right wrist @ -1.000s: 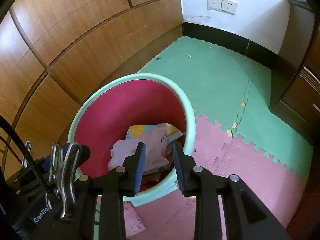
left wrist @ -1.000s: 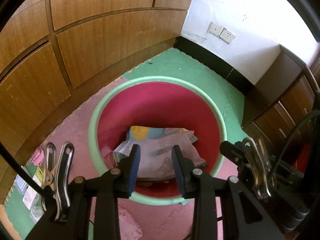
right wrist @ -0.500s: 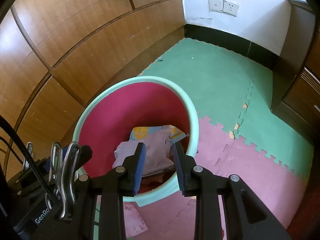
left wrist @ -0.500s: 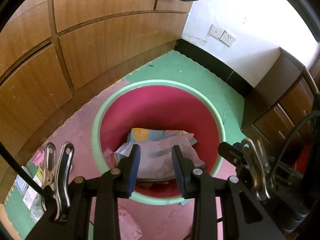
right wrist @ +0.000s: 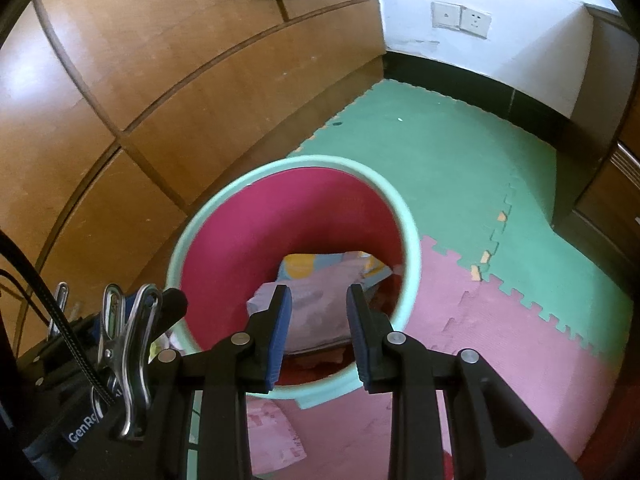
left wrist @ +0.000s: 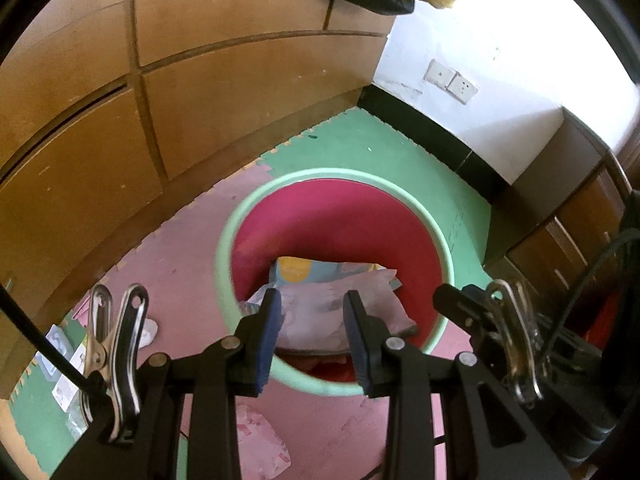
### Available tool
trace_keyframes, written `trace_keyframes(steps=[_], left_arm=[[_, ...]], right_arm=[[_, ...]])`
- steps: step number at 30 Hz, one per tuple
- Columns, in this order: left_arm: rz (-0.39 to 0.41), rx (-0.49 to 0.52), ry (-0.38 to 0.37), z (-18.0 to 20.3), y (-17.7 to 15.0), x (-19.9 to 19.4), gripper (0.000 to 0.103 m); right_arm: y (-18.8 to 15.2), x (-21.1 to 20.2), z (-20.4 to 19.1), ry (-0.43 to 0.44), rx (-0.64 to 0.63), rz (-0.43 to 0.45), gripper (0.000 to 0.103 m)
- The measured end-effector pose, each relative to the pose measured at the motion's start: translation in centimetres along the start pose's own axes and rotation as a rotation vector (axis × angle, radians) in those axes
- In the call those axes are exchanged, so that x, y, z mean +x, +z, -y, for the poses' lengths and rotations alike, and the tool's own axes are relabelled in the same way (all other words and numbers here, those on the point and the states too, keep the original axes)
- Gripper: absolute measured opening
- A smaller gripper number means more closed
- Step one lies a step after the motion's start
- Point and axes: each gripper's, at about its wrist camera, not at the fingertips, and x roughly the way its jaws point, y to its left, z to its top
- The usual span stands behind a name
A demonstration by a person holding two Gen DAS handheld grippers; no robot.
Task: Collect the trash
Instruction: 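Move both grippers away from the bucket back to the trash pile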
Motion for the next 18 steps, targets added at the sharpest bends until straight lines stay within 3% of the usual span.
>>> trace_keyframes(steps=[7,18], left_arm=[[0.013,-0.087,0.068,-4.6,-0.2,-3.0,0.033],[0.047,-0.279,0.159,-13.7,-1.5,-11.3,0.033]], right_arm=[[-0.2,-1.5,-3.1,0.046,-0.085,0.027,0.029],[-1.5,-3.9,-8.7,0.16,-0.155,0.052,0.03]])
